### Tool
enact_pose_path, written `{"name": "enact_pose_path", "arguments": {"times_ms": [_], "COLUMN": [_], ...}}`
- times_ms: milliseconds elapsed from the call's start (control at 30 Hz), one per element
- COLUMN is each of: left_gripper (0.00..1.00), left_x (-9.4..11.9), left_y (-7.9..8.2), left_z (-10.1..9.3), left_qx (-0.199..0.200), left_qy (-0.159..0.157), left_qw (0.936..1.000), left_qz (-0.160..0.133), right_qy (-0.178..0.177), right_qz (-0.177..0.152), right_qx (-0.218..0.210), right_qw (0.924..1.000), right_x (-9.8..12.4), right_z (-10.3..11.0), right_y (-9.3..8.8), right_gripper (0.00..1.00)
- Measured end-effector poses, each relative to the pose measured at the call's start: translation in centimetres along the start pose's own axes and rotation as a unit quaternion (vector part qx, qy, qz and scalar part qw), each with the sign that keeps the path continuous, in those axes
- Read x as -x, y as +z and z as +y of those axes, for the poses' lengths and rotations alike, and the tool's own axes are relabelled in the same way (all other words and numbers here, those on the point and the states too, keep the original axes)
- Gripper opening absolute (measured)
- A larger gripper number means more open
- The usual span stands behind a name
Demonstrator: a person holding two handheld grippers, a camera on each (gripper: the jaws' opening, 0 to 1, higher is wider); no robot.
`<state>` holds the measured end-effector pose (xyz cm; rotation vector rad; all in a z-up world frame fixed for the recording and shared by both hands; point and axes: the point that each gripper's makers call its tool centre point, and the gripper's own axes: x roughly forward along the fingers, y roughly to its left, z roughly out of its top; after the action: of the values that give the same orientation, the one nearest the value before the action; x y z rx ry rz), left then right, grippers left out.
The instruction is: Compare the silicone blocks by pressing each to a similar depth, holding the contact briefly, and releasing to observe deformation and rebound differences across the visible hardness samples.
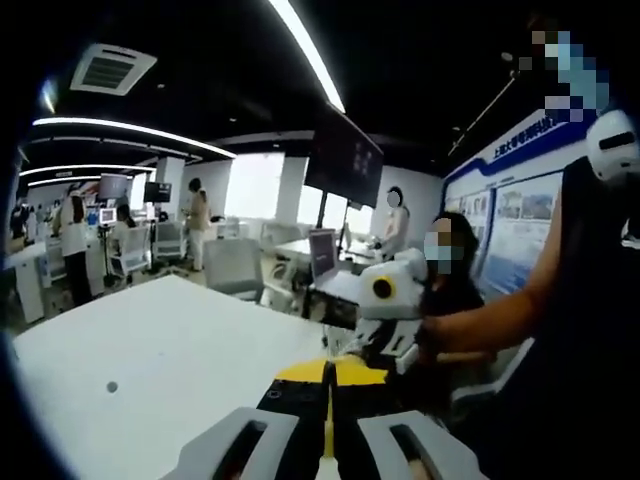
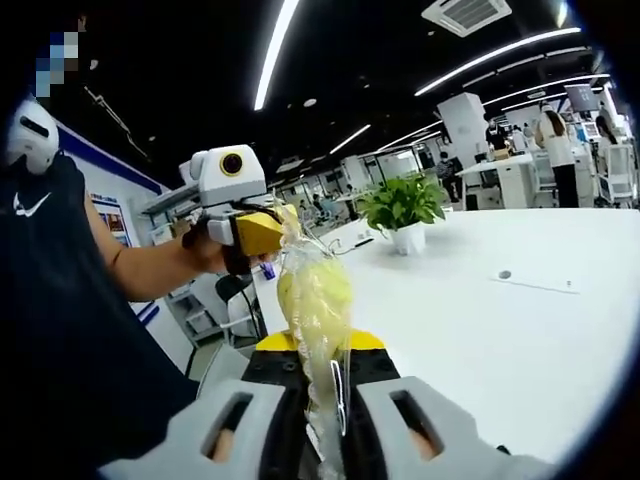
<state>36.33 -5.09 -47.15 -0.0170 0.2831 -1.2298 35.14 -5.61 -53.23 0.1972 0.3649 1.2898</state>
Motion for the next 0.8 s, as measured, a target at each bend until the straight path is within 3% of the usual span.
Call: {"name": "enact_pose_path", "arguments": {"times_ms": [67, 300, 600, 700, 800], "left_gripper": [0.00, 0.00, 0.00, 0.00, 0.00], "left_x": [0.0, 0.0, 0.6, 0.6, 0.7], "left_y": [-0.1, -0.4, -0.6, -1.1, -1.1], "left_z": [0.1, 0.0, 0.2, 0.4, 0.4], "left_qx": [0.013, -0.008, 0.032, 0.007, 0.012], "left_qy": [-0.002, 0.000, 0.009, 0.014, 0.014], "left_qw": [0.9999, 0.9999, 0.9994, 0.9998, 0.9998], "left_qz": [0.002, 0.007, 0.005, 0.008, 0.012], "right_qy": [-0.002, -0.002, 0.002, -0.002, 0.001], "right_qz": [0.003, 0.008, 0.009, 0.012, 0.012], "right_qx": [0.004, 0.003, 0.001, 0.000, 0.007], "right_qw": [1.0000, 1.0000, 1.0000, 0.9999, 0.9999], "right_x": [-0.1, -0.2, -0.7, -1.0, -1.0], "right_z": [-0.1, 0.0, 0.1, -0.2, -0.1], "right_y": [0.0, -0.4, -0.5, -0.7, -0.8], "right_gripper": [0.01, 0.01, 0.02, 0.03, 0.02]}}
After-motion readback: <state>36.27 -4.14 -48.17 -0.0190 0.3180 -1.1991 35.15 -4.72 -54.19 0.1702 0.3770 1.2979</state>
